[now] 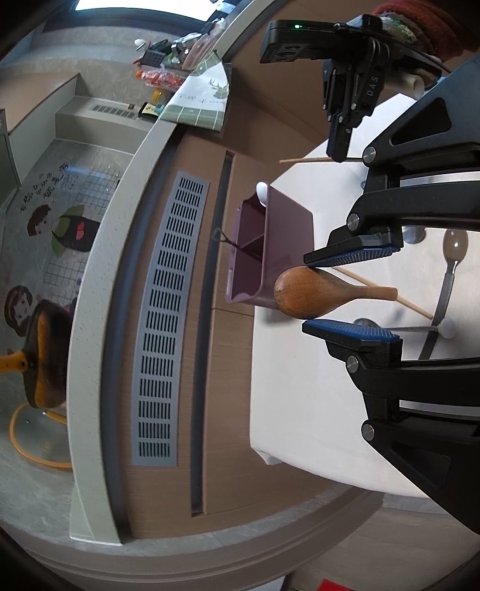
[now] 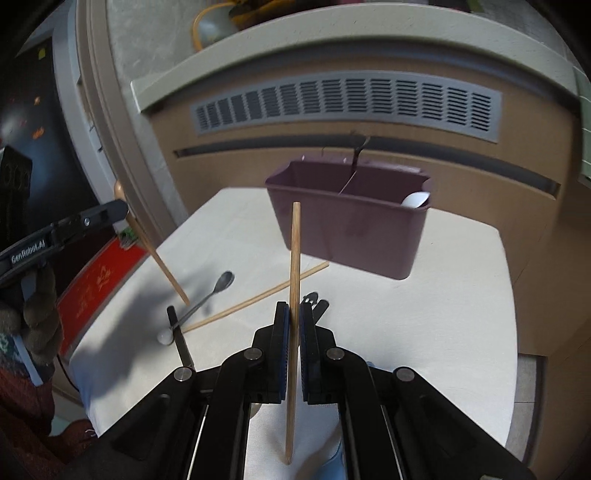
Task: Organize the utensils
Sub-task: 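Carry the wooden spoon and chopstick over the holder and drop them in with both tools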
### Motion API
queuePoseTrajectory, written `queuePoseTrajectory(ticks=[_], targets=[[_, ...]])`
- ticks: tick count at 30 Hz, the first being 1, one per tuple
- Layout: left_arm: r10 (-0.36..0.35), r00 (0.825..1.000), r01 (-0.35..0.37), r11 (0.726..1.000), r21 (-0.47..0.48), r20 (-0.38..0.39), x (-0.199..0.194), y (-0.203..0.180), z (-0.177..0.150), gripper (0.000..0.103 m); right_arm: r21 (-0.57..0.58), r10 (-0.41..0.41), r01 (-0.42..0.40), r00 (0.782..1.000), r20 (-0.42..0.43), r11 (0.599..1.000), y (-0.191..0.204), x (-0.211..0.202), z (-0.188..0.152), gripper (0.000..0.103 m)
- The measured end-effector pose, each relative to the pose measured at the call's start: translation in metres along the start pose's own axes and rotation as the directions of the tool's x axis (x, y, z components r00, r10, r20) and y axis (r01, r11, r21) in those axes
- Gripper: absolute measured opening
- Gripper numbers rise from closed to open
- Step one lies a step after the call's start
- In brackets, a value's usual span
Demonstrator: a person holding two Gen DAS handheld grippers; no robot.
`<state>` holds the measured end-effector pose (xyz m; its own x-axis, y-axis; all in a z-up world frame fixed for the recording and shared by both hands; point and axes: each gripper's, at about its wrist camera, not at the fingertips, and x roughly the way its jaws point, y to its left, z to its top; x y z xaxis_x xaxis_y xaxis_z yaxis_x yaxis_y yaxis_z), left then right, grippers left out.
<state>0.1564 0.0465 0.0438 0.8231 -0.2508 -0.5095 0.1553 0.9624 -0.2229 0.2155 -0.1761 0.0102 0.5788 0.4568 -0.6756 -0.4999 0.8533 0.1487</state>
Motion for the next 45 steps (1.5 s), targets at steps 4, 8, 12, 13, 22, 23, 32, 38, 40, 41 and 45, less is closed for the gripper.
queuePoseTrajectory(ticks=[4, 8, 12, 13, 22, 23, 32, 38, 40, 41, 45], targets=[[-0.012, 1.000, 0.012, 1.000, 0.012, 0.014, -0.005, -0.008, 0.008, 0.030, 0.014, -0.013, 0.013, 0.999, 0.044, 1.000, -0.003, -0.014, 0.007, 0.004], [-0.051, 0.997, 0.047, 0.997, 0.065, 0.063, -0.012, -0.025, 0.044, 0.030, 0.013, -0.047, 0.046, 0.987, 0.151, 0.999, -0.002, -0.044, 0.030, 0.004], [-0.102, 0.974, 0.076, 0.988, 0.132, 0.204, -0.023, -0.050, 0.114, 0.030, -0.011, -0.108, 0.119, 0.930, 0.351, 0.993, 0.004, -0.096, 0.096, 0.004], [-0.108, 0.968, 0.078, 0.988, 0.134, 0.227, -0.022, -0.053, 0.128, 0.030, -0.017, -0.124, 0.143, 0.907, 0.402, 0.990, 0.006, -0.110, 0.114, 0.004], [-0.140, 0.955, 0.124, 0.989, 0.077, 0.261, 0.049, -0.050, 0.178, 0.030, 0.022, -0.200, 0.214, 0.862, 0.466, 0.977, -0.020, -0.103, 0.175, 0.004], [-0.139, 0.958, 0.124, 0.989, 0.075, 0.250, 0.059, -0.049, 0.178, 0.030, 0.030, -0.198, 0.207, 0.869, 0.454, 0.978, -0.025, -0.096, 0.174, 0.004], [-0.123, 0.986, 0.118, 0.992, 0.047, 0.115, 0.130, -0.042, 0.150, 0.030, 0.069, -0.191, 0.178, 0.920, 0.343, 0.982, -0.055, -0.031, 0.154, 0.004], [-0.151, 0.988, 0.151, 0.988, 0.012, -0.026, 0.172, -0.038, 0.121, 0.030, 0.101, -0.176, 0.156, 0.952, 0.249, 0.983, -0.070, 0.009, 0.134, 0.004], [-0.180, 0.981, 0.181, 0.983, 0.007, -0.073, 0.185, -0.038, 0.111, 0.031, 0.116, -0.161, 0.139, 0.965, 0.205, 0.983, -0.076, 0.023, 0.126, 0.004], [-0.186, 0.979, 0.188, 0.982, 0.006, -0.084, 0.189, -0.038, 0.108, 0.031, 0.123, -0.150, 0.128, 0.971, 0.188, 0.984, -0.079, 0.028, 0.122, 0.005], [-0.200, 0.975, 0.199, 0.980, -0.015, -0.100, 0.193, -0.037, 0.100, 0.032, 0.152, -0.144, 0.122, 0.979, 0.145, 0.981, -0.088, 0.041, 0.109, 0.010]])
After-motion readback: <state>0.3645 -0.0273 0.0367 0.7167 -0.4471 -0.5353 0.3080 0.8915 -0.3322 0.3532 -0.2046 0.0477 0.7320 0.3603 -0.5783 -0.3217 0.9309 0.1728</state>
